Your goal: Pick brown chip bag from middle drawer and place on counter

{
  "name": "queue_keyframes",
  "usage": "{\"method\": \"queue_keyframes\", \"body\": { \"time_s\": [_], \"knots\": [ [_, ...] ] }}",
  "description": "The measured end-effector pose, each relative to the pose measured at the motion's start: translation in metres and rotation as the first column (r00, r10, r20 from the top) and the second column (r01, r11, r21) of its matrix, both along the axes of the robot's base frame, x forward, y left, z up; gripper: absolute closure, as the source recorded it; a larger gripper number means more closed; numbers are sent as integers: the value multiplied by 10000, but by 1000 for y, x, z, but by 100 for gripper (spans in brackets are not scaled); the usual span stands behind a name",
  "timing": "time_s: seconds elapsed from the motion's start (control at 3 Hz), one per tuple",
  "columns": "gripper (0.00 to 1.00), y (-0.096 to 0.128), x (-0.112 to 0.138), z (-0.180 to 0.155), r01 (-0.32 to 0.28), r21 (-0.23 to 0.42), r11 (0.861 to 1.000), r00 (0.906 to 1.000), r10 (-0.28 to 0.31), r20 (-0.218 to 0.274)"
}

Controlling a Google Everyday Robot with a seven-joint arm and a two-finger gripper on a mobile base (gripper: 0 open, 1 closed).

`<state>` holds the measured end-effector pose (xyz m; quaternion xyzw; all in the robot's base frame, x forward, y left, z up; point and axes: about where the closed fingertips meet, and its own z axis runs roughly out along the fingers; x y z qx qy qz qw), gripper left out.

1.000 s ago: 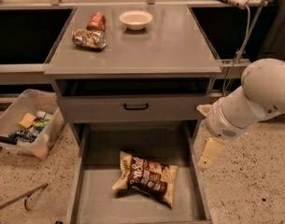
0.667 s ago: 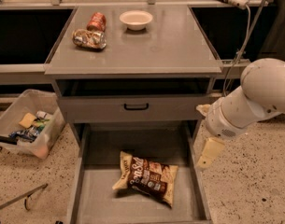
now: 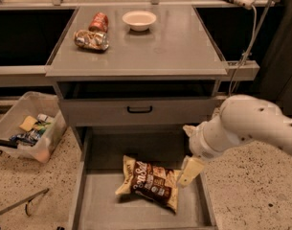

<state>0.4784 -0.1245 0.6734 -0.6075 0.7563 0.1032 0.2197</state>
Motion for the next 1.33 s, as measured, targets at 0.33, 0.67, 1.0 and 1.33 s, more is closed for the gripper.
{"method": "queue_keyframes", "body": {
  "time_s": [0.33,0.67,1.0,1.33],
  "knots": [
    [0,42,19,-67,1,766,9971,10000,-1,-12],
    [0,74,32,-137,406,1591,9864,9986,-345,-407],
    [0,74,32,-137,406,1592,9864,9986,-345,-408],
    [0,90,27,-175,423,2057,9777,9969,-277,-731]
  ]
}}
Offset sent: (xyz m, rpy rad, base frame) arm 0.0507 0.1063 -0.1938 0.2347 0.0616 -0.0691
